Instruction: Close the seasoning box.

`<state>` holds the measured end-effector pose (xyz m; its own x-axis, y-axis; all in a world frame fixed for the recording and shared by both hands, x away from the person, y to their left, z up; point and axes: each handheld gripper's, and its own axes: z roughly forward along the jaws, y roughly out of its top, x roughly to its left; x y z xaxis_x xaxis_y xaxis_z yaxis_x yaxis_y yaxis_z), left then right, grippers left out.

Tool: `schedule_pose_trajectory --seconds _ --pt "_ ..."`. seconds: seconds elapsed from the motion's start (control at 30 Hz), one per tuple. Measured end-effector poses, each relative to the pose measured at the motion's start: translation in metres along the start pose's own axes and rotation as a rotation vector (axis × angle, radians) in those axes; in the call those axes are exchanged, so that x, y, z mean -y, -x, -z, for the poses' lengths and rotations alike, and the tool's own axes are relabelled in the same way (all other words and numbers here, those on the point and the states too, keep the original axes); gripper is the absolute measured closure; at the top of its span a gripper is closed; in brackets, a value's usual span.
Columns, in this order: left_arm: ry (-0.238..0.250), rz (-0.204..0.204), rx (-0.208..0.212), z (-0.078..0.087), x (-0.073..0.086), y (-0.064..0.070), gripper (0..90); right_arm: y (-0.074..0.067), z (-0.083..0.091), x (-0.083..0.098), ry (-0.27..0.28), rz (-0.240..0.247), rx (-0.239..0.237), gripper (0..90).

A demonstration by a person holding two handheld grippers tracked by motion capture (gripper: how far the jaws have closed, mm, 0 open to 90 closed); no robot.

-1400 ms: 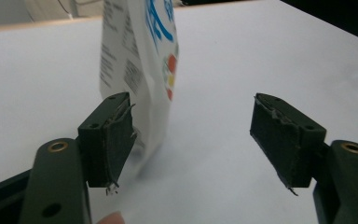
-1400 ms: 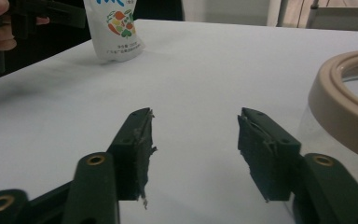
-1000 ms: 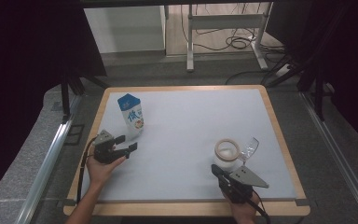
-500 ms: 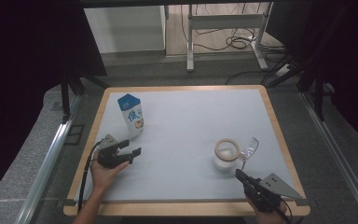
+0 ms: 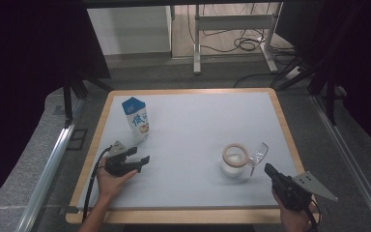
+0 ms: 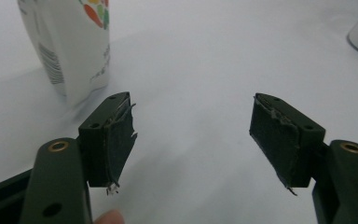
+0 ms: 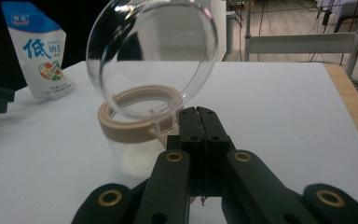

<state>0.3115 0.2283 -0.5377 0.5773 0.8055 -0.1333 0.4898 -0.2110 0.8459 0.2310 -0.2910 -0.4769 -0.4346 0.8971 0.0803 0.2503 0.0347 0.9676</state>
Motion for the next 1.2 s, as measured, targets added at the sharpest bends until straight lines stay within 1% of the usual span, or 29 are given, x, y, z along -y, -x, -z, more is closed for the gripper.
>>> schedule_pose_trajectory --seconds 0.1,0.3,0.4,0.6,0.67,0.77,0.87,0.93,0.97,1.0,1.03,1.13,1.2 --pt "-0.003 -0.005 0.006 0.0 0.0 0.003 30.1 0.0 -0.005 -0.005 0.009 -0.006 0.002 90.0" --pt "0.017 -0.015 -0.002 0.005 -0.001 0.007 29.9 -0.002 -0.014 -0.014 0.029 -0.019 0.001 90.0" --pt "0.021 -0.019 -0.003 0.007 -0.002 0.008 30.0 -0.002 -0.019 -0.016 0.03 -0.024 -0.001 90.0" --pt "0.019 -0.018 0.0 0.008 0.0 0.008 30.0 -0.007 -0.028 -0.017 0.027 -0.02 -0.009 90.0" --pt "0.012 -0.017 -0.001 0.007 0.002 0.008 30.0 -0.008 -0.029 -0.018 0.03 -0.022 -0.013 90.0" --pt "0.007 -0.015 0.001 0.005 0.003 0.009 30.1 -0.013 -0.034 -0.022 0.028 -0.012 -0.02 90.0" --pt "0.008 -0.015 0.004 0.005 0.003 0.009 30.1 -0.021 -0.045 -0.024 0.014 0.002 -0.048 90.0" --pt "0.006 -0.016 0.003 0.005 0.003 0.009 30.2 -0.025 -0.055 -0.023 -0.007 0.001 -0.062 90.0" --pt "0.007 -0.016 0.001 0.006 0.003 0.009 30.2 -0.026 -0.061 -0.022 -0.023 -0.009 -0.072 90.0" --pt "0.008 -0.017 0.001 0.006 0.003 0.009 30.2 -0.028 -0.067 -0.02 -0.04 -0.007 -0.081 90.0" --pt "0.01 -0.016 0.0 0.007 0.003 0.009 30.2 -0.03 -0.069 -0.019 -0.033 -0.002 -0.091 90.0" --pt "0.013 -0.01 -0.001 0.007 0.003 0.008 30.2 -0.033 -0.073 -0.023 -0.051 0.012 -0.094 90.0" --pt "0.01 -0.013 -0.003 0.007 0.003 0.008 30.2 -0.035 -0.076 -0.023 -0.052 0.001 -0.109 90.0"
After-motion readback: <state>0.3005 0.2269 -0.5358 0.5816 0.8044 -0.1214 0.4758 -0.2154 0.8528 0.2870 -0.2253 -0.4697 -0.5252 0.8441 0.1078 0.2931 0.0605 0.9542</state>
